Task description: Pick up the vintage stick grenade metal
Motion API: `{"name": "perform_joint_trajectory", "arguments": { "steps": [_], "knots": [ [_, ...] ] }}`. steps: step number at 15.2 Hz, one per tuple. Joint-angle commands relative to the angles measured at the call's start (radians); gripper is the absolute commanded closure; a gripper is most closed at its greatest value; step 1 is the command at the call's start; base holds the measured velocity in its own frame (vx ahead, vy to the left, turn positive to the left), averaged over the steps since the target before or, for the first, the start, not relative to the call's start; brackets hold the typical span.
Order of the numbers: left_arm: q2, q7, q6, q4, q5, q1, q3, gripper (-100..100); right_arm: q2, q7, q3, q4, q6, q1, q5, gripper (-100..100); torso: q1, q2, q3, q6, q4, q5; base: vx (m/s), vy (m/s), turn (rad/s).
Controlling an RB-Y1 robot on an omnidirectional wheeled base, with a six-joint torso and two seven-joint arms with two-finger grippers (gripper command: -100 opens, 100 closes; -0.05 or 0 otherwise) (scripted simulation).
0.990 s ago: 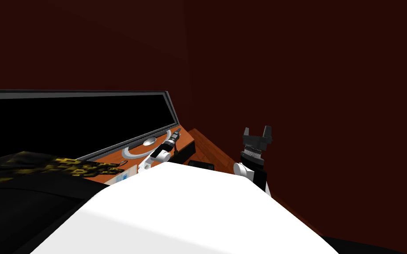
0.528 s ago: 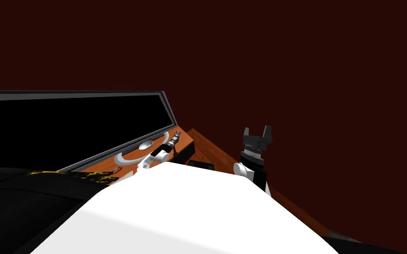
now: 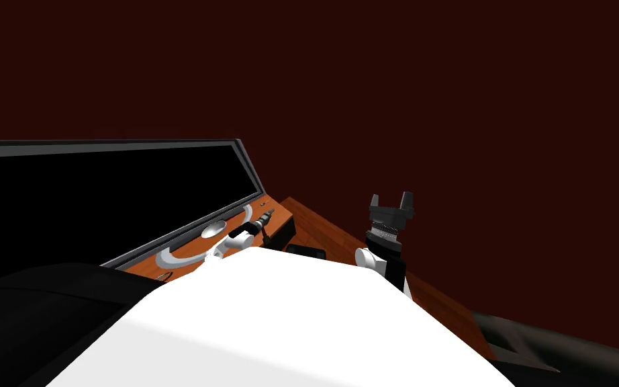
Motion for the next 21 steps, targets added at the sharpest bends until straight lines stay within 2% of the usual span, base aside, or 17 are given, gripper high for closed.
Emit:
{"name": "perform_joint_trajectory", "arguments": {
  "steps": [1,3,4,5,6,7,8,9,10,11,12,13,14,16,17,18,21],
  "knots": [
    [0.024,-0.031,0.05,0.039,0.045,-0.006,-0.002,-100,0.0,0.0,0.0,0.0,0.0,0.0,0.0,0,0.0,0.0,0.0,0.0,0.0,0.0,-0.017,0.068,-0.18],
    [0.024,-0.031,0.06,0.039,0.045,-0.006,-0.002,-100,0.0,0.0,0.0,0.0,0.0,0.0,0.0,0,0.0,0.0,0.0,0.0,0.0,0.0,-0.013,0.059,-0.098],
    [0.038,-0.053,0.097,0.07,0.076,-0.008,-0.006,-100,0.0,0.0,0.0,0.0,0.0,0.0,0.0,0,-0.001,0.0,0.0,0.0,0.0,0.0,-0.008,0.048,-0.137],
    [0.038,-0.053,0.097,0.07,0.076,-0.008,-0.006,-100,0.0,0.0,0.0,0.0,0.0,0.0,0.0,0,-0.001,0.0,0.0,0.0,0.0,0.0,-0.009,0.052,-0.145],
    [0.051,-0.076,0.125,0.1,0.107,-0.011,-0.01,-100,0.0,0.0,0.0,0.0,0.0,0.0,0.0,0,-0.002,0.0,0.0,0.0,0.0,0.0,-0.01,0.06,-0.212],
    [0.051,-0.076,0.135,0.1,0.107,-0.011,-0.01,-100,0.0,0.0,0.0,0.0,0.0,0.0,0.0,0,-0.001,0.0,0.0,0.0,0.0,0.0,-0.015,0.065,-0.174],
    [0.064,-0.097,0.161,0.13,0.137,-0.014,-0.014,-100,0.0,0.0,0.0,0.0,0.0,0.0,0.0,0,-0.001,0.0,0.0,0.0,0.0,0.0,-0.015,0.074,-0.178],
    [0.064,-0.097,0.171,0.13,0.137,-0.014,-0.014,-100,0.0,0.0,0.0,0.0,0.0,0.0,0.0,0,0.0,0.0,0.0,0.0,0.0,0.0,-0.012,0.071,-0.151],
    [0.076,-0.119,0.207,0.156,0.167,-0.017,-0.017,-100,0.0,0.0,0.0,0.0,0.0,0.0,0.0,0,0.0,0.0,0.0,0.0,0.0,0.0,-0.014,0.068,-0.148],
    [0.076,-0.119,0.207,0.158,0.167,-0.017,-0.017,-100,0.0,0.0,0.0,0.0,0.0,0.0,0.0,0,0.0,0.0,0.0,0.0,0.0,0.0,-0.015,0.061,-0.133],
    [0.087,-0.139,0.241,0.187,0.196,-0.02,-0.021,-100,0.0,0.0,0.0,0.0,0.0,0.0,0.0,0,-0.001,0.0,0.0,0.0,0.0,0.0,-0.015,0.065,-0.209],
    [0.087,-0.139,0.241,0.187,0.196,-0.02,-0.021,-100,0.0,0.0,0.0,0.0,0.0,0.0,0.0,0,-0.001,0.0,0.0,0.0,0.0,0.0,-0.014,0.067,-0.177],
    [0.097,-0.16,0.275,0.214,0.224,-0.022,-0.025,-100,0.0,0.0,0.0,0.0,0.0,0.0,0.0,0,-0.001,0.0,0.0,0.0,0.0,0.0,-0.013,0.06,-0.172],
    [0.106,-0.179,0.307,0.24,0.251,-0.025,-0.028,-100,0.0,0.0,0.0,0.0,0.0,0.0,0.0,0,-0.001,-0.001,0.0,0.0,0.0,0.0,-0.013,0.054,-0.173],
    [0.106,-0.179,0.308,0.24,0.251,-0.025,-0.028,-100,0.0,0.0,0.0,0.0,0.0,0.0,0.0,0,-0.001,-0.001,0.0,0.0,0.0,0.0,-0.015,0.055,-0.144],
    [0.115,-0.198,0.339,0.265,0.277,-0.028,-0.032,-100,0.0,0.0,0.0,0.0,0.0,0.0,0.0,0,-0.001,-0.001,0.0,0.0,0.0,0.0,-0.019,0.064,-0.13],
    [0.122,-0.215,0.368,0.289,0.302,-0.03,-0.035,-100,0.0,0.0,0.0,0.0,0.0,0.0,0.0,0,-0.001,-0.001,0.0,0.0,0.0,0.0,-0.016,0.054,-0.136]
  ]
}}
